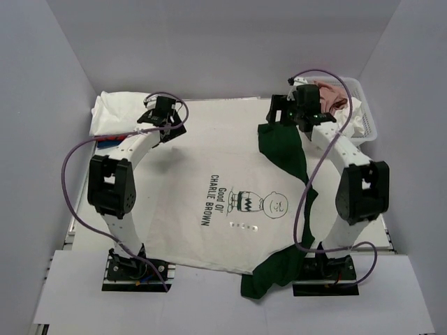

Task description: Fold and stack the t-shirts

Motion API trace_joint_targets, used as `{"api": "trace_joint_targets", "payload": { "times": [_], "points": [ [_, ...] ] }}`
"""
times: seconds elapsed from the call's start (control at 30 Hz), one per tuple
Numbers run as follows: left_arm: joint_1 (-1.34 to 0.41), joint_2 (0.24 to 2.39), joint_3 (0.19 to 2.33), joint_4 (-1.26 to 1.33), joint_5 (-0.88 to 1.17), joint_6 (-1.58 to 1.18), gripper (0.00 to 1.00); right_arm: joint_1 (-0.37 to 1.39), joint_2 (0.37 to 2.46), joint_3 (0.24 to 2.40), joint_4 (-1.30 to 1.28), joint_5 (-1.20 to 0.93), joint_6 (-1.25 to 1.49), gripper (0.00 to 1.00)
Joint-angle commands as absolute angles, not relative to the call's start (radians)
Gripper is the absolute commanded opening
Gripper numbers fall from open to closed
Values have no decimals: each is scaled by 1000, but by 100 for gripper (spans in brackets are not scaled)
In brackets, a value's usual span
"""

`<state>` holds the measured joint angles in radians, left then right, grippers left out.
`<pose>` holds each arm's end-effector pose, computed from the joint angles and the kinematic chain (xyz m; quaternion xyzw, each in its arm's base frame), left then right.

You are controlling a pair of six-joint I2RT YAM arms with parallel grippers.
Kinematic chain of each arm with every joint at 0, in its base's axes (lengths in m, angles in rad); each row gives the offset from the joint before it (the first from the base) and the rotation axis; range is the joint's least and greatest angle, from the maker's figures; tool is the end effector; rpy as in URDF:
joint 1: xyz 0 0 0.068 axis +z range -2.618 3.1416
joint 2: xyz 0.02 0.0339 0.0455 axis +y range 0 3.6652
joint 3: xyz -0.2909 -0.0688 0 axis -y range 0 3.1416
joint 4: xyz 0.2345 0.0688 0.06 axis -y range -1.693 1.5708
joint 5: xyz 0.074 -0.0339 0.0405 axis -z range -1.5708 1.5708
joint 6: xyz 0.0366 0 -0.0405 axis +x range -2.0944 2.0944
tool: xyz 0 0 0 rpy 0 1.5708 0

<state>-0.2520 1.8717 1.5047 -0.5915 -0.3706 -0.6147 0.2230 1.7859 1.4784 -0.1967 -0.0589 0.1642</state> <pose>0.3992 -0.0891 0.2747 -0.2236 0.9118 0.0350 0.3426 0.4096 0.0951 0.3305 -0.0403 0.8600 0.1226 0.4938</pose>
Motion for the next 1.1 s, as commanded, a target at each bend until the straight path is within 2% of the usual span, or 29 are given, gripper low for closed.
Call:
{"api": "trace_joint_targets", "payload": {
  "times": [0.0,0.17,0.23,0.33,0.43,0.6,0.73,0.83,1.03,1.07],
  "points": [
    [-264,1718,1453,-479,-292,-560,100,242,1646,1431,-158,-37,173,90],
    [-284,1652,1330,-431,-134,-479,100,259,1554,1309,-202,38,284,90],
    [-295,1652,1284,-387,16,-460,100,265,1516,1229,-235,84,366,90],
    [-295,1652,1189,-356,119,-451,100,272,1450,1122,-285,136,436,90],
    [-304,1699,1121,-344,133,-442,100,275,1412,1016,-365,158,477,90],
    [-304,1787,1131,-385,68,-431,100,275,1417,904,-373,118,445,90],
    [-285,1848,1141,-376,8,-463,100,278,1512,916,-377,104,430,90],
    [-275,1929,1227,-416,-63,-463,100,281,1618,966,-365,86,403,90],
    [-253,2104,1460,-535,-185,-483,100,276,1902,1199,-380,124,350,90],
    [-242,2140,1486,-549,-201,-494,100,278,1931,1313,-420,170,348,90]
  ]
}}
